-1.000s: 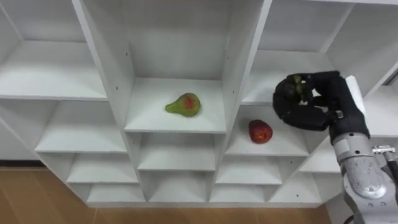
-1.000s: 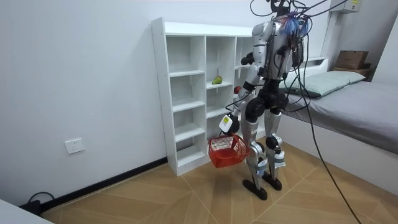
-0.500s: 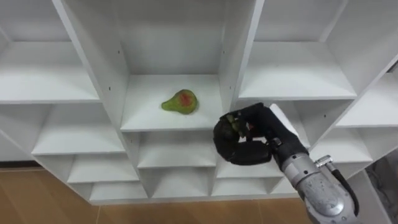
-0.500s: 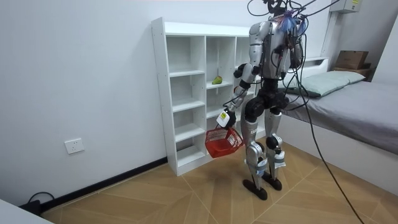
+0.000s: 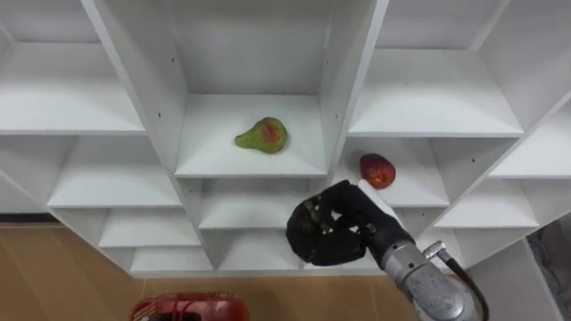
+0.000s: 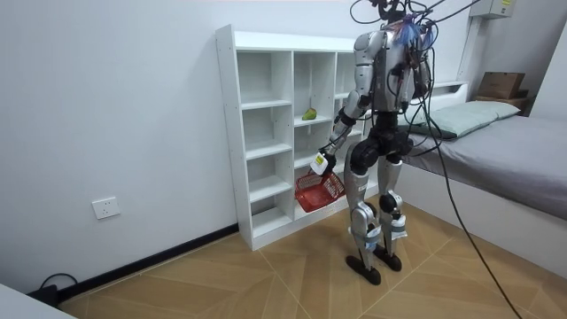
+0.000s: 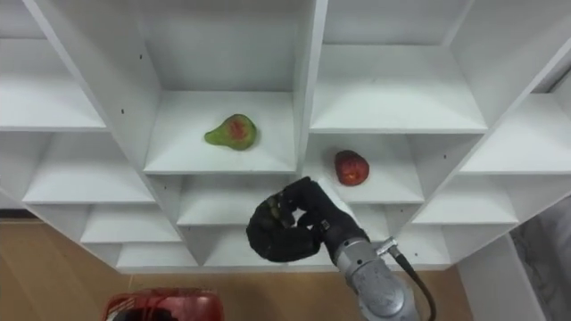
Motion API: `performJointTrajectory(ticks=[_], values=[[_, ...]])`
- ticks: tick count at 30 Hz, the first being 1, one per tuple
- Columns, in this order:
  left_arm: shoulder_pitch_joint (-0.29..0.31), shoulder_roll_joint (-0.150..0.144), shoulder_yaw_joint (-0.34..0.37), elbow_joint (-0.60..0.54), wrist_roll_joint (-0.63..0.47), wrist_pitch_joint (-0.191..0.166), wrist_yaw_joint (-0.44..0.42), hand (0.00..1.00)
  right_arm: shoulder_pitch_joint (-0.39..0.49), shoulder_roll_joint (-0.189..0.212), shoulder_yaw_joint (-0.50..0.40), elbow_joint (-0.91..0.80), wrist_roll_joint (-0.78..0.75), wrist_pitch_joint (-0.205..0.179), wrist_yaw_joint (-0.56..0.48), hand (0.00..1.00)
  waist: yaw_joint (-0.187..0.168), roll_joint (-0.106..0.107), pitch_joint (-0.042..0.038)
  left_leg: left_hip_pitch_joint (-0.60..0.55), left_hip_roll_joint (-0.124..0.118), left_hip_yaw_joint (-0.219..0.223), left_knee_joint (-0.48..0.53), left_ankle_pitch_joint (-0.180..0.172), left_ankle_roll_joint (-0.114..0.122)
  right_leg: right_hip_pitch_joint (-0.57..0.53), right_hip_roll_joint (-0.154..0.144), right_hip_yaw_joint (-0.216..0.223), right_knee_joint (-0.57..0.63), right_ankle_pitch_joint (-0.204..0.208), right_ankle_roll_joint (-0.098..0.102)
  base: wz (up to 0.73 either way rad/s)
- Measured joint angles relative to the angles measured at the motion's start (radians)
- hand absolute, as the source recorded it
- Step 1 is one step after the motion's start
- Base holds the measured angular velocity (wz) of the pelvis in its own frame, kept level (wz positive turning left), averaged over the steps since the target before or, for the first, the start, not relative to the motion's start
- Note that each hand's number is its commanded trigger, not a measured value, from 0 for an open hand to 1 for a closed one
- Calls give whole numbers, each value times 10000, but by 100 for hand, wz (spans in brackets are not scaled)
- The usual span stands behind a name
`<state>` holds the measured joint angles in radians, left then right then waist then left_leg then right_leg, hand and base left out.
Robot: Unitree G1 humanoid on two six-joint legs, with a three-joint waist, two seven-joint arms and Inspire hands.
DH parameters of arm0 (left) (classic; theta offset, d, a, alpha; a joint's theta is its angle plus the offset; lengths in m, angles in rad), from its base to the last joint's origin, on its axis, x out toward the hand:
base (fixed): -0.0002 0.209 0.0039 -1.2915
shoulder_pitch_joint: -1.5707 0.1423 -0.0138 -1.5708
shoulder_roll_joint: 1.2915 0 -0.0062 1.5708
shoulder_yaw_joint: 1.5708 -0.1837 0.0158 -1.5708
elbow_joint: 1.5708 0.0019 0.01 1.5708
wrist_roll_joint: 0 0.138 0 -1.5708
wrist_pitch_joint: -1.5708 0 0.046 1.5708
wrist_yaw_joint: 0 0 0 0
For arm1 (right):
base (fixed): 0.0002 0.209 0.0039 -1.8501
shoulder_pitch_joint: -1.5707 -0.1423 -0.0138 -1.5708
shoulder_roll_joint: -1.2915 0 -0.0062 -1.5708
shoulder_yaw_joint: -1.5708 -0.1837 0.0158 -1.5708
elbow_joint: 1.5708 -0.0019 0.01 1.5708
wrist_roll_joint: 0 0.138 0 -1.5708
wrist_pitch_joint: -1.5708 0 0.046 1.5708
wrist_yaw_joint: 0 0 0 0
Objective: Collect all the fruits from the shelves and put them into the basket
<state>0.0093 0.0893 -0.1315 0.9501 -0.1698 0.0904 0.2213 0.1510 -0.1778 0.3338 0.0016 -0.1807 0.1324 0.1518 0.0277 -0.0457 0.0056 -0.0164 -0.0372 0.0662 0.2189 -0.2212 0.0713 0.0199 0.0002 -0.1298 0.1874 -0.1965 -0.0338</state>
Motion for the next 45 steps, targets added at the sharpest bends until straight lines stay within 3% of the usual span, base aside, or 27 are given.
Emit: performJointTrajectory(ticks=[6, 13, 18, 23, 29, 45], values=[[-110, -28, -868, -85, -1065, -142, -409, 100, -303, 105, 238, 1678, -6, 3, -430, 100, 64, -71, 28, -98, -11, -166, 34, 4, 5, -33, -7, -125, 2, 0, 0, 8], [-240, -49, -1459, -249, -1357, -141, -647, 100, -753, 262, 619, 2804, -174, -3, -795, 100, 64, -160, 19, -586, -23, -242, 219, 3, 5, -416, -13, -126, 29, 19, -14, 2], [-361, -62, -1541, -1010, -1764, -147, -752, 100, -920, 298, 1136, 3530, -105, 0, -1084, 100, 94, -115, 45, -742, -57, -403, 292, 4, 5, -480, -45, -367, -16, 27, -12, 9], [-711, -127, -1880, -1049, -1774, -261, -962, 100, -1069, 287, 1208, 3906, 13, -14, -1201, 100, 226, 44, 109, -978, -75, -434, 374, 5, 8, -666, -65, -440, -6, 26, -12, 4], [-712, -207, -1916, -1049, -1704, -258, -1298, 100, -1072, 258, 1233, 4245, -1, -45, -1186, 100, 340, 132, 105, -1142, -69, -450, 393, 6, 9, -811, -76, -627, 5, 26, -12, 2], [-791, -149, -2112, -1047, -1705, -257, -2108, 100, -1525, 273, 1267, 5265, -213, -114, -1282, 100, 358, 150, 97, -1322, -80, -445, 397, 11, 16, -1007, -89, -632, 12, 27, -12, 0]])
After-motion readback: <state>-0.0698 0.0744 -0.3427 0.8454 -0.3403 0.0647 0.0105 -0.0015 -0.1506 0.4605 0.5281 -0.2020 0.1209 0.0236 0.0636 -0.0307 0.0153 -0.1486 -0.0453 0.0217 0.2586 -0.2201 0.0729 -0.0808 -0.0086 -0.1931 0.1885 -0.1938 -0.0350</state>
